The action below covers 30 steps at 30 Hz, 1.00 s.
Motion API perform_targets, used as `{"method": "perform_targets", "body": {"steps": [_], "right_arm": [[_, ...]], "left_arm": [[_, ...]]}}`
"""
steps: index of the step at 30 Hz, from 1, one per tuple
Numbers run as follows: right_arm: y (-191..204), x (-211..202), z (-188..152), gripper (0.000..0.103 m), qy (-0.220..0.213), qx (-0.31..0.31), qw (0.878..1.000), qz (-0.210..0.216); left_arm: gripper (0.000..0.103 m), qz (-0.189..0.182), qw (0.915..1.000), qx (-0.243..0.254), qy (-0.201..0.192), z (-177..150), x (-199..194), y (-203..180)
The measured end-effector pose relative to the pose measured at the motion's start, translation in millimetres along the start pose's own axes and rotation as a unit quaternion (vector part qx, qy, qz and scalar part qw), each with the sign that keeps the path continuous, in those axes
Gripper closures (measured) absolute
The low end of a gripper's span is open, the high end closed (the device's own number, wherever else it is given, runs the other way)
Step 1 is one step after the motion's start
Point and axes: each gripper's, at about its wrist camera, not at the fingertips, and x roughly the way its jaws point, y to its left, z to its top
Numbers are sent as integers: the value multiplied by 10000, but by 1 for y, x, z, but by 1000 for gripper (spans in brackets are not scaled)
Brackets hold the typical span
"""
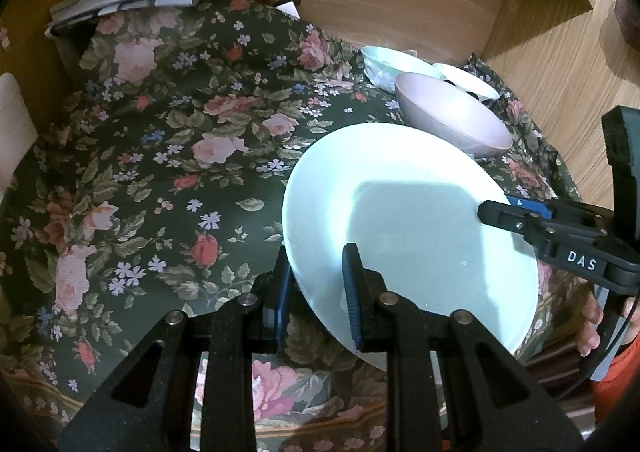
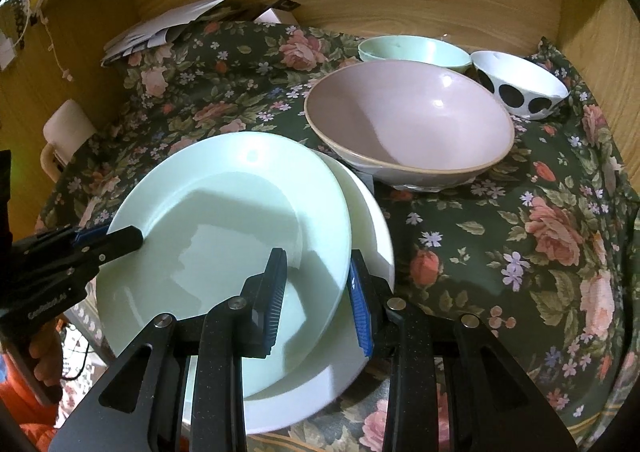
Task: Organize plates and bowls
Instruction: 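Lower the light green plate onto the white plate and open both grippers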
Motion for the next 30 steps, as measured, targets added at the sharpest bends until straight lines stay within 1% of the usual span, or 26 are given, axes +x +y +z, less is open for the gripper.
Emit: {"method": "perform_targets", "body": {"steps": [8,15,17,19,23,25,28,30], "right_arm": [[0,-3,-3,74,8,-74,10000,-16],[0,-7,-8,73,-34,-47,10000,71],[0,-8,-9,73,-49,-41,9999,77],[1,-10,-11,73,-73,-51,9999,51],[3,-12,-14,73,-112,-58,9999,49],[3,-13,-15,73,-129,-28,9999,81],[1,-15,-18,76,-181,25,9998,85],[-1,-17,-19,76,-219,71,9997,113]], "left_arm": [[79,-13,10000,60,52,2,3,-1],[77,-9,9999,111,121,4,5,-1],[75,11,9998,133,142,4,5,-3],[69,-1,9998,157,146,4,6,-5],[62,-7,9997,199,154,4,8,-8],[57,-41,9996,228,173,4,8,-10],[50,-109,9993,288,195,5,8,-12],[49,-131,9993,290,196,5,7,-11]]}}
